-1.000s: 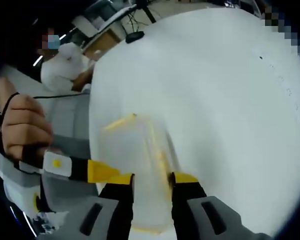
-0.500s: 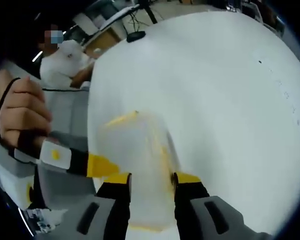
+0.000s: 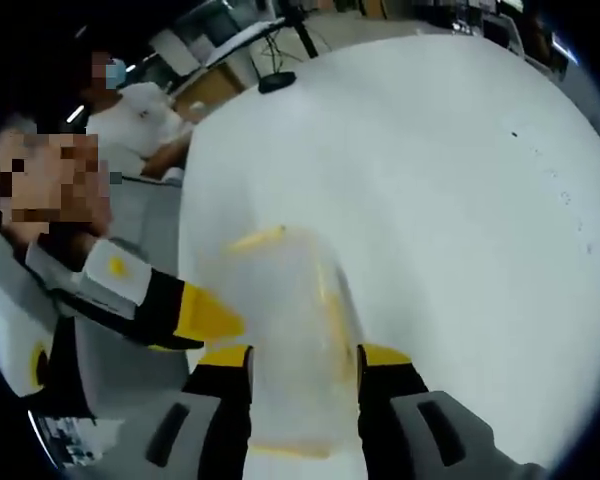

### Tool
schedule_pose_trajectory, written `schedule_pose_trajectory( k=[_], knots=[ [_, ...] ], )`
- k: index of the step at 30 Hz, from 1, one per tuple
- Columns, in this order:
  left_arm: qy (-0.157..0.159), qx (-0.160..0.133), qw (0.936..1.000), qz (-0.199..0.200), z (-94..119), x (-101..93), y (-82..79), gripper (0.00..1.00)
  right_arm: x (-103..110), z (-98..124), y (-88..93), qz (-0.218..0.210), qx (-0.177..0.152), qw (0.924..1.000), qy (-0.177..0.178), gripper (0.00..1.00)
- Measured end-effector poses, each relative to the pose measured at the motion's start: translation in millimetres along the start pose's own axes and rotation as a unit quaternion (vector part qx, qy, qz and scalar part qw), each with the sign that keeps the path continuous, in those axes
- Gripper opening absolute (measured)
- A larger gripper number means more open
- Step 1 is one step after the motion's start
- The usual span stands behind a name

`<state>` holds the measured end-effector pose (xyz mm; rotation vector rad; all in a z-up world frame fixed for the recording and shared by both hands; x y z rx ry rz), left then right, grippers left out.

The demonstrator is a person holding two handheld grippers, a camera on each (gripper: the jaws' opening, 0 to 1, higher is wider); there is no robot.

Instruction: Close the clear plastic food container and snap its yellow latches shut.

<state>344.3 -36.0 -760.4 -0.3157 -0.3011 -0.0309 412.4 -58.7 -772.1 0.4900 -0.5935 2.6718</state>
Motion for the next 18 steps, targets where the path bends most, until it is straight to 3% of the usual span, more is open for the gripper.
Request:
schedule_pose_trajectory(
  k=[4,10,18],
  knots=[
    [0.005,-0.002,0.9999,0.011,1.3,2.1,1.4,0.41,2.6,-0.1,1.9,0.003,-0.002,1.0000,0.001,0.41],
    [0.025,-0.012,0.9992,0.027,3.1,0.6,3.9,0.53,5.7,1.1,2.5,0.007,-0.003,0.9999,0.008,0.45],
    [0.031,-0.021,0.9986,0.037,4.4,8.3,2.7,0.63,8.1,3.5,4.9,0.026,-0.013,0.9994,0.020,0.56]
  ],
)
Point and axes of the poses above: the point that each gripper's makers call its tool centre point, and the gripper's own axes: z roughly backward along the fingers, x roughly to its left, y roughly out of its underside, the point moved 2 cm from there along z, roughly backward along the fingers, and after that the axes turned 3 degrees about -y, right-handed, at the moved point
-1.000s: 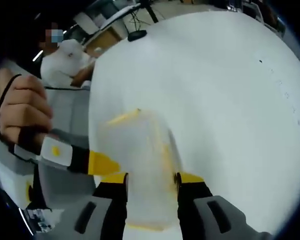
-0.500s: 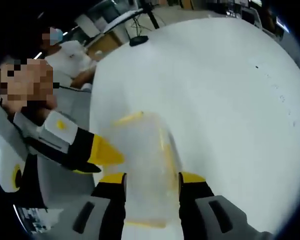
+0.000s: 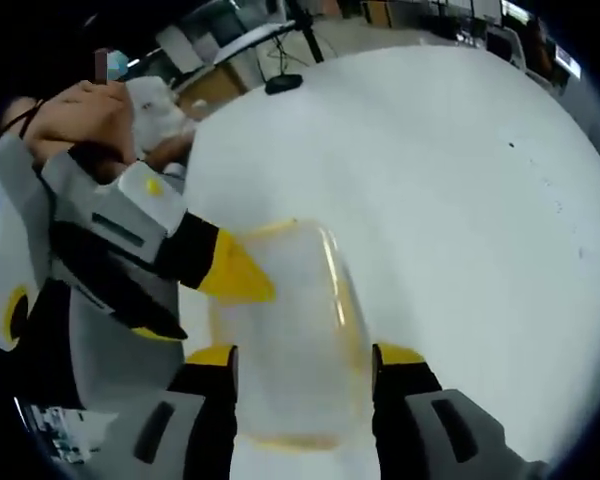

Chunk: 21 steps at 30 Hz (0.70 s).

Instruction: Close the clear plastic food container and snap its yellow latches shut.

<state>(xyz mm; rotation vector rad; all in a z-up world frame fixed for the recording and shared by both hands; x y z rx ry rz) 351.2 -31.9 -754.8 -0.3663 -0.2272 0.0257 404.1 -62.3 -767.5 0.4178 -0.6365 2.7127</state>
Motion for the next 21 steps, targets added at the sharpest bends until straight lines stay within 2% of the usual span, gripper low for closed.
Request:
schedule_pose_trajectory(
  k=[6,8,13,17,21],
  knots=[
    [-0.001,0.008,0.9999,-0.015,0,5.9,7.4,0.66,6,-1,4.7,0.006,0.005,1.0000,0.001,0.58],
    [0.004,0.000,0.9998,-0.018,1,6.7,6.1,0.69,9,0,5.6,0.009,0.004,0.9999,0.004,0.60],
    [0.004,0.012,0.9996,-0.025,-3,12.1,10.4,0.73,10,2,8.5,0.012,0.003,0.9999,0.011,0.66],
    [0.012,0.009,0.9995,-0.027,-3,14.3,12.5,0.76,16,3,13.8,0.027,0.009,0.9995,0.014,0.69],
    [0.021,0.014,0.9991,-0.033,-6,16.9,18.5,0.82,18,1,18.4,0.038,0.012,0.9990,0.021,0.77]
  ],
)
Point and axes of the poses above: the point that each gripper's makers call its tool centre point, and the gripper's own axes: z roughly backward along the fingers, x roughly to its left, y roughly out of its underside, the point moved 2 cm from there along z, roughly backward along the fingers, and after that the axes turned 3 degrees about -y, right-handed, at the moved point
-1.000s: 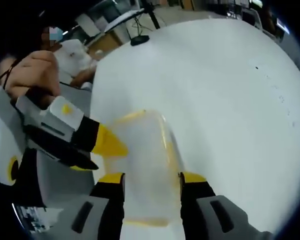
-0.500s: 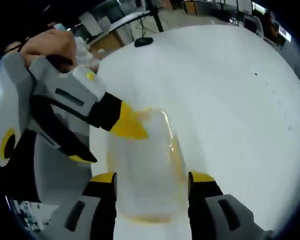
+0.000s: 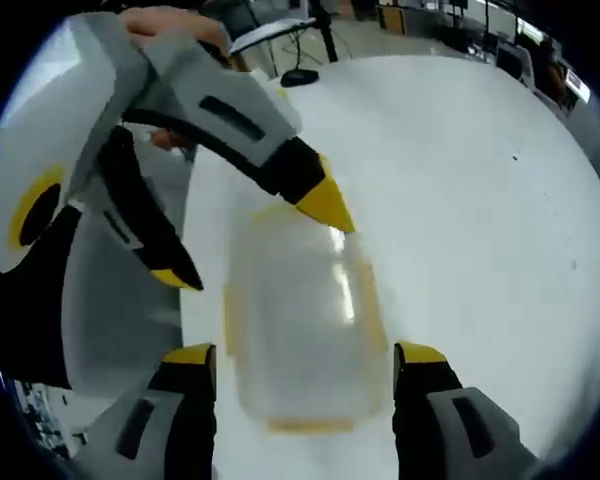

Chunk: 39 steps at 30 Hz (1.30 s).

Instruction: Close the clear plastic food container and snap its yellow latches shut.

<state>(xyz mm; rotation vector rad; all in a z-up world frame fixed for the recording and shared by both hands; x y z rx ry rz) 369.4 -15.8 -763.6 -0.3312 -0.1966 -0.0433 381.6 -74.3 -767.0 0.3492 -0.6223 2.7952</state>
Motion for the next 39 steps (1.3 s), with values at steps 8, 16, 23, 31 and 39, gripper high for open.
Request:
schedule_pose_trajectory(
  k=[8,16,23,31,39],
  knots=[
    [0.014,-0.004,0.9995,-0.026,-4,0.2,1.3,0.85,5,-5,10.6,0.018,0.014,0.9997,0.012,0.80],
    [0.029,0.020,0.9980,-0.052,-17,1.1,16.6,0.99,10,-15,19.6,0.041,0.030,0.9984,0.027,0.86],
    [0.029,0.019,0.9975,-0.061,-22,-0.7,16.0,0.90,4,-16,19.4,0.051,0.027,0.9970,0.052,0.79],
    [0.023,0.040,0.9957,-0.080,-31,-1.6,23.0,0.91,6,-25,25.1,0.071,0.047,0.9940,0.070,0.79],
    [0.014,0.040,0.9974,-0.059,-37,-1.0,25.0,0.81,5,-27,26.6,0.075,0.051,0.9928,0.077,0.77]
  ],
)
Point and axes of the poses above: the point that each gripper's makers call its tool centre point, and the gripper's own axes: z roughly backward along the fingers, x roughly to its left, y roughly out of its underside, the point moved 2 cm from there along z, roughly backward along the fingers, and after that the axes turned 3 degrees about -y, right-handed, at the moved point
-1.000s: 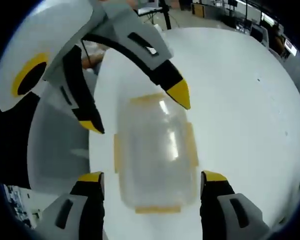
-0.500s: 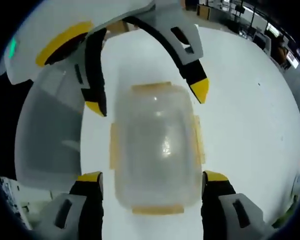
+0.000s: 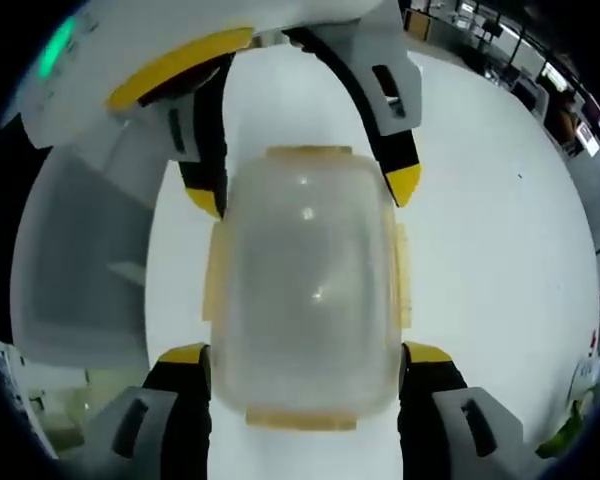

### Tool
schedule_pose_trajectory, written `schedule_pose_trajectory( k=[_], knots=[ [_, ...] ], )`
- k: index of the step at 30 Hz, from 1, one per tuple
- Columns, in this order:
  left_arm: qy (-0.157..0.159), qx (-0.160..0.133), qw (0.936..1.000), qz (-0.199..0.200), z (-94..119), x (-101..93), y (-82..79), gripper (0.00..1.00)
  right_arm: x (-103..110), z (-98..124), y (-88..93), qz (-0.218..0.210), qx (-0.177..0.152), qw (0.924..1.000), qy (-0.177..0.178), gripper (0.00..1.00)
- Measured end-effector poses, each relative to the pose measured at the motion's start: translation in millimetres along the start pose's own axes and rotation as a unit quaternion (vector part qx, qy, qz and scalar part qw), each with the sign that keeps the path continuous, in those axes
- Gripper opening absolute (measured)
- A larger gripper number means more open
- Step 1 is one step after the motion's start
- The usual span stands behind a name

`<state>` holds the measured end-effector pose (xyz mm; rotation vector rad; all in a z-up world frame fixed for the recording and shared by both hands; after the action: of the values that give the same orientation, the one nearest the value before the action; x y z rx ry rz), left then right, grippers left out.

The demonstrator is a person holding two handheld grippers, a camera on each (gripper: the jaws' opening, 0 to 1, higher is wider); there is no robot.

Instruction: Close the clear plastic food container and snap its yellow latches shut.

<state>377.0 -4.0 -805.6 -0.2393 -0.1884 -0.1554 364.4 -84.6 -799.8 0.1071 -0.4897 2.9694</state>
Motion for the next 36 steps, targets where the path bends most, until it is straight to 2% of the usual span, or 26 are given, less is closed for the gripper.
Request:
schedule_pose_trajectory(
  k=[8,26,36],
  knots=[
    [-0.005,0.017,0.9997,0.016,-1,-3.8,-1.1,0.80,1,1,0.6,0.025,0.001,0.9996,-0.009,0.76],
    [-0.005,0.015,0.9996,0.023,0,-3.0,0.8,0.80,-1,0,-0.6,0.027,0.001,0.9995,-0.015,0.76],
    [-0.008,0.023,0.9992,0.031,5,-5.9,19.0,0.80,0,-6,-17.5,0.036,-0.003,0.9992,-0.019,0.77]
  ],
)
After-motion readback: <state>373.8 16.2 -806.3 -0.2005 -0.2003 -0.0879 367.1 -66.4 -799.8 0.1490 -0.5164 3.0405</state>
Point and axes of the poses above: the point that each gripper's makers call its tool centre point, and the gripper's own axes: z roughly backward along the fingers, x roughly to its left, y roughly out of its underside, the point moved 2 cm from there along z, roughly backward along the fingers, and after that the axes turned 3 degrees about -y, right-handed, at the moved point
